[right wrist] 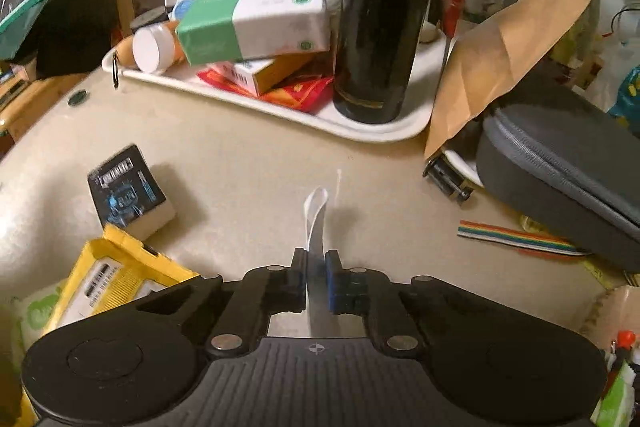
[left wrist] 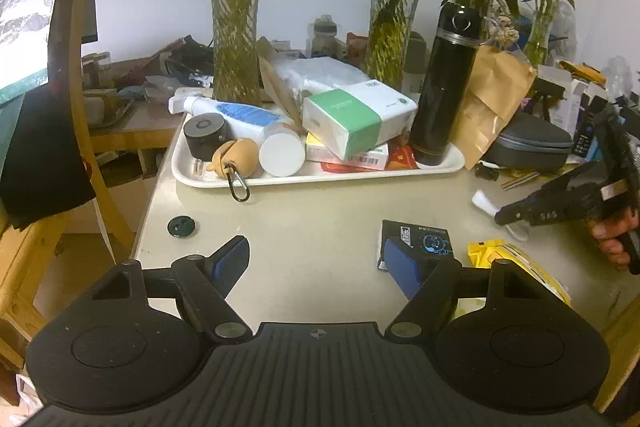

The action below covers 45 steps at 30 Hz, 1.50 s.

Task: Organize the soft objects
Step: 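Lift the white strip with the right tool while the left tool approaches the black card package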

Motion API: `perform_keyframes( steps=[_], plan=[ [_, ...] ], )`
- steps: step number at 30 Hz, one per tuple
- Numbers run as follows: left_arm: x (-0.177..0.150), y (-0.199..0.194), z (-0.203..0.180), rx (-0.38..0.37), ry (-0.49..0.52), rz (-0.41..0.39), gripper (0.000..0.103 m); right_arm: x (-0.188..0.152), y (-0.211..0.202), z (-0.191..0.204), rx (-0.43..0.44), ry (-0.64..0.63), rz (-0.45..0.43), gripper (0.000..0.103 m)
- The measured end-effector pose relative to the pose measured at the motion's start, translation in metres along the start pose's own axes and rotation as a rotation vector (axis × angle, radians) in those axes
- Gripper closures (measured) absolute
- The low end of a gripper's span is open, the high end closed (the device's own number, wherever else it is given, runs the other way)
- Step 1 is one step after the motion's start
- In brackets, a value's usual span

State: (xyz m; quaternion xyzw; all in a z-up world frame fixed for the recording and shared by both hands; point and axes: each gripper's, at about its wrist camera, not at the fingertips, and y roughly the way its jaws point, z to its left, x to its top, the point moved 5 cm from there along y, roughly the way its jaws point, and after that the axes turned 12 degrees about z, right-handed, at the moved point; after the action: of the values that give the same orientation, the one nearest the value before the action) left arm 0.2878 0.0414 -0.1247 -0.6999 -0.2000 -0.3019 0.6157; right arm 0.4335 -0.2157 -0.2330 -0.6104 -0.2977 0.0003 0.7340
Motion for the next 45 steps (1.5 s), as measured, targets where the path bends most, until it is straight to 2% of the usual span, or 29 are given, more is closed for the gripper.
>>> perform_keyframes(
  steps=[4, 9, 11, 14, 19, 22, 23, 31, 37, 45],
  plan=[
    [-0.001, 0.001, -0.001, -0.012, -0.004, 0.006, 0.029, 0.005, -0.006, -0.005, 0.074, 0.087, 0.008, 0.092],
    [-0.002, 0.003, -0.003, -0.022, 0.002, 0.011, 0.029, 0.0, 0.007, -0.013, 0.172, 0.215, 0.1, 0.091],
    [-0.002, 0.003, -0.003, -0.029, -0.001, 0.012, 0.029, -0.002, 0.011, -0.016, 0.183, 0.243, 0.11, 0.09],
    [-0.002, 0.004, -0.002, -0.031, -0.009, 0.017, 0.029, -0.003, 0.01, -0.014, 0.146, 0.23, 0.108, 0.089],
    [-0.002, 0.006, -0.001, -0.043, -0.028, 0.028, 0.029, -0.002, 0.009, -0.005, 0.053, 0.117, 0.097, 0.089],
    [0.0, 0.007, -0.002, -0.058, -0.021, 0.034, 0.029, -0.002, 0.008, -0.002, 0.003, 0.074, 0.089, 0.093],
    [0.001, 0.008, -0.002, -0.06, -0.017, 0.034, 0.029, -0.001, 0.006, -0.002, 0.002, 0.073, 0.085, 0.099],
    [0.009, 0.022, -0.008, -0.136, 0.012, 0.054, 0.029, 0.011, -0.035, -0.001, 0.025, 0.08, -0.014, 0.099],
    [0.014, 0.043, -0.021, -0.166, 0.106, 0.072, 0.029, 0.012, -0.07, 0.0, 0.021, 0.087, -0.086, 0.099],
    [0.017, 0.081, -0.04, -0.181, 0.223, 0.142, 0.029, 0.009, -0.101, -0.008, 0.031, 0.136, -0.155, 0.099]
  ],
)
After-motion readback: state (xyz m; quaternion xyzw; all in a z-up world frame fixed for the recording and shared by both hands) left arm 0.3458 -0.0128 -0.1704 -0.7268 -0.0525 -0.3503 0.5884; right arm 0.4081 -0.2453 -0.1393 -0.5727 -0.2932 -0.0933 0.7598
